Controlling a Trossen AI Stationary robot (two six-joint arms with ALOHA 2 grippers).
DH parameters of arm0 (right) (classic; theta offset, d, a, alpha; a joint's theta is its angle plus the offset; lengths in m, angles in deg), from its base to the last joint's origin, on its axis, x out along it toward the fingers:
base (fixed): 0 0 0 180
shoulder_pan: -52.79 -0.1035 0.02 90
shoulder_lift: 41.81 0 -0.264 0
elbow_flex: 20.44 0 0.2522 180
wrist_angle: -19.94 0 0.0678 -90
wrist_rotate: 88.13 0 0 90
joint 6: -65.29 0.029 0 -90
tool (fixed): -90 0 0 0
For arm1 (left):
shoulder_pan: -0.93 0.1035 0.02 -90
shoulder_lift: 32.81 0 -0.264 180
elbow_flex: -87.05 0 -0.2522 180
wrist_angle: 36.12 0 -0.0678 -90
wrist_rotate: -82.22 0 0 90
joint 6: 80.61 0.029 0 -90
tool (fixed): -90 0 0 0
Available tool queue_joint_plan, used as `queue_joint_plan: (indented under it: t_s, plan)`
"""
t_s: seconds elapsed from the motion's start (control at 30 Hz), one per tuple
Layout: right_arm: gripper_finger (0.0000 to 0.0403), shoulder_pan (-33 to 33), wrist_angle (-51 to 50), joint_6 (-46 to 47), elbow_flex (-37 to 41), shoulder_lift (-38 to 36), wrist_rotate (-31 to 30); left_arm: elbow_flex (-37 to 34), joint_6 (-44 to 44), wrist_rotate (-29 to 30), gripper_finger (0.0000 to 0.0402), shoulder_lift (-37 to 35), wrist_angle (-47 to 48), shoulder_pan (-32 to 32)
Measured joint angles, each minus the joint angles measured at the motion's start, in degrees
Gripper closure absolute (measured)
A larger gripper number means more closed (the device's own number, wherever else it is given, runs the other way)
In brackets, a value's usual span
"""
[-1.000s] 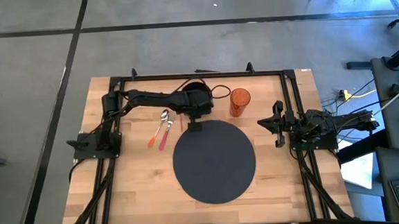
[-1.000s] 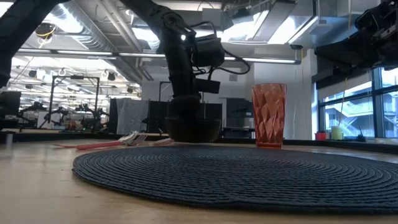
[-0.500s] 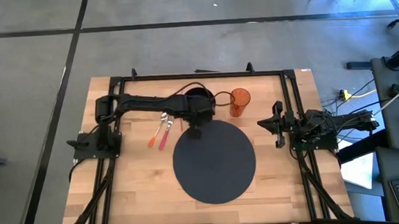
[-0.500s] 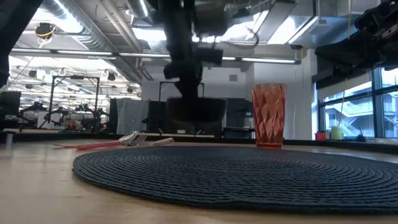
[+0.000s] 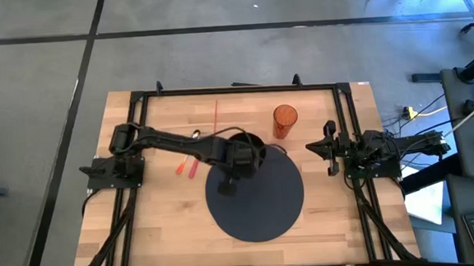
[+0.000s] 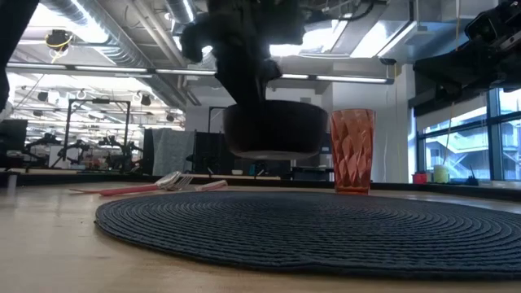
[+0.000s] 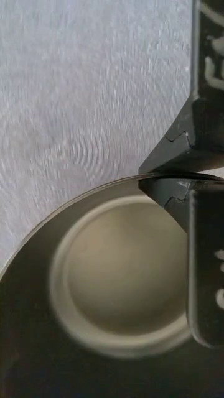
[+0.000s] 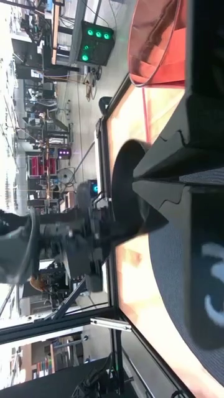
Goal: Pick & Place Utensil
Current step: Put the black bowl on the blue mat
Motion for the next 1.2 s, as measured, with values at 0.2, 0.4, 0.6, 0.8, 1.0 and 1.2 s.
queue_joint_plan:
  t_s: [0.2, 0.4, 0.6, 0.8, 1.0, 1.2]
  plan:
    - [0.0384, 0.00, 0.01, 0.10, 0.00, 0.00, 0.00, 0.00, 1.09, -0.04, 0.0398, 0.02, -4.70, -3.28]
    - [0.0384, 0.00, 0.02, 0.15, -0.01, 0.00, 0.00, -0.14, 2.54, -3.08, 0.0398, 0.11, -5.70, -5.75]
    - [0.0384, 0.00, 0.00, 0.15, -0.01, -0.01, -0.01, -0.35, 2.14, -3.19, 0.0398, 0.66, -8.50, -8.09]
    - [0.0384, 0.00, -0.01, -0.07, 0.00, 0.00, -0.01, -0.42, 3.98, -3.10, 0.0398, 3.43, -9.16, -11.00]
    - [0.0384, 0.00, 0.00, -0.07, 0.00, 0.00, 0.00, -0.42, 4.88, -2.68, 0.0398, 4.22, -9.85, -12.27]
    - [0.0384, -0.02, 0.00, -0.07, 0.00, 0.00, -0.02, -0.42, 4.22, -2.67, 0.0398, 4.22, -10.57, -12.37]
